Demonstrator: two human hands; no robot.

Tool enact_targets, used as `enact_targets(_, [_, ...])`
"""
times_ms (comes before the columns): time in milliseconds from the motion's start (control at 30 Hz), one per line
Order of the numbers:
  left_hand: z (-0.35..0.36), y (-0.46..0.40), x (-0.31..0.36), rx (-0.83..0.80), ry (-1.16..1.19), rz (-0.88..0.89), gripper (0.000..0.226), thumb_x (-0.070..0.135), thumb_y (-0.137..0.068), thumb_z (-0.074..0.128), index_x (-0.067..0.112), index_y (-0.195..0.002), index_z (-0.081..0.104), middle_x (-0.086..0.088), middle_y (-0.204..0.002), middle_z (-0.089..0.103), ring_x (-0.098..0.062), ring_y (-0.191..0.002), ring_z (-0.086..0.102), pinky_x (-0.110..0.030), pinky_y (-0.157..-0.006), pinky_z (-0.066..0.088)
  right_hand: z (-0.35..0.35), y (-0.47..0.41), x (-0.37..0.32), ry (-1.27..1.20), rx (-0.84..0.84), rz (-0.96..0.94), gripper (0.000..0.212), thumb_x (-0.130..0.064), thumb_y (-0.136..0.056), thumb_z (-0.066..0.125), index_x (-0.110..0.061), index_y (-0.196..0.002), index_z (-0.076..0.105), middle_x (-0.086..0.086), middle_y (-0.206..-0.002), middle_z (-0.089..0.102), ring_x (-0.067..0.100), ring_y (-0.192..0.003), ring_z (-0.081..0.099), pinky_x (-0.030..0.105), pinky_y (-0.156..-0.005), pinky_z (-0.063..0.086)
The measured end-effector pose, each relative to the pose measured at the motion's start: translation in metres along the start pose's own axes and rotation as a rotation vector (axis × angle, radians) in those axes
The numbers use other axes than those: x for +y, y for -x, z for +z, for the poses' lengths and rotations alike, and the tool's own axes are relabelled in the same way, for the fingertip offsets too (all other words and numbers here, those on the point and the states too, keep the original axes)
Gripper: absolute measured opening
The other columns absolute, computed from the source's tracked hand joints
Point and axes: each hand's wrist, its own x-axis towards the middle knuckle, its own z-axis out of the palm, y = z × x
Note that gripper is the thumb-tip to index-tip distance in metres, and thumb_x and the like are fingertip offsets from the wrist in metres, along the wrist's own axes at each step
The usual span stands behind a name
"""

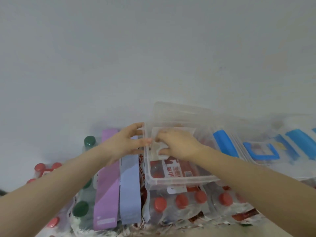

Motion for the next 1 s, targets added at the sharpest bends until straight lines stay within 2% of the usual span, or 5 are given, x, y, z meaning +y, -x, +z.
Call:
enact_targets(133, [0.000,0.001,-0.002,0.005,-0.027,-0.033,0.045,0.025,-0.081,0.064,0.023,-0.124,0.050,0.002,-0.124,0.056,-0.012,-0.106,0.060,-0.020,-0.070,0.055,-0.032,0.018,0.018,-0.130,0.425,0.062,0.018,-0.028,-0.090,0.054,-0.014,-0.098,0.063,0.001,-0.098,0.064,0.021,-0.087,0.057,0.031,-0.073,0.043])
enact_targets(233, [0.000,0.003,0.000,0.024,-0.047,-0.047,0.043,0.025,-0.082,0.064,0.022,-0.123,0.051,0.001,-0.124,0.056,-0.015,-0.106,0.061,-0.020,-0.069,0.055,-0.033,0.015,0.041,-0.020,0.729,0.091,0.018,-0.011,-0.084,0.058,-0.005,-0.100,0.064,0.012,-0.102,0.065,0.033,-0.093,0.059,0.040,-0.077,0.047])
enact_targets(467, [0.006,0.008,0.002,0.059,-0.013,-0.071,0.033,0.020,-0.086,0.060,0.015,-0.119,0.052,-0.005,-0.117,0.060,-0.015,-0.082,0.066,-0.016,-0.058,0.052,-0.008,-0.007,0.050,0.001,0.531,0.289,0.041,-0.014,-0.093,0.045,-0.009,-0.134,0.040,0.011,-0.130,0.050,0.029,-0.118,0.042,0.035,-0.093,0.034])
enact_targets(833, [0.011,0.011,0.003,0.121,0.015,-0.104,0.038,0.020,-0.086,0.061,0.010,-0.122,0.049,-0.005,-0.112,0.058,-0.017,-0.073,0.062,-0.018,-0.050,0.051,-0.014,-0.015,0.042,-0.004,0.602,0.295,0.027,-0.005,-0.088,0.051,-0.008,-0.115,0.050,0.010,-0.105,0.061,0.032,-0.097,0.053,0.033,-0.076,0.032])
enact_targets(1000, [0.013,0.011,0.005,0.130,0.025,-0.118,0.033,0.017,-0.087,0.061,0.009,-0.117,0.052,-0.005,-0.106,0.060,-0.016,-0.069,0.063,-0.021,-0.054,0.055,-0.035,0.002,0.030,0.041,0.793,0.142,0.032,0.011,-0.062,0.068,-0.006,-0.088,0.066,0.012,-0.082,0.064,0.032,-0.071,0.059,0.035,-0.060,0.048])
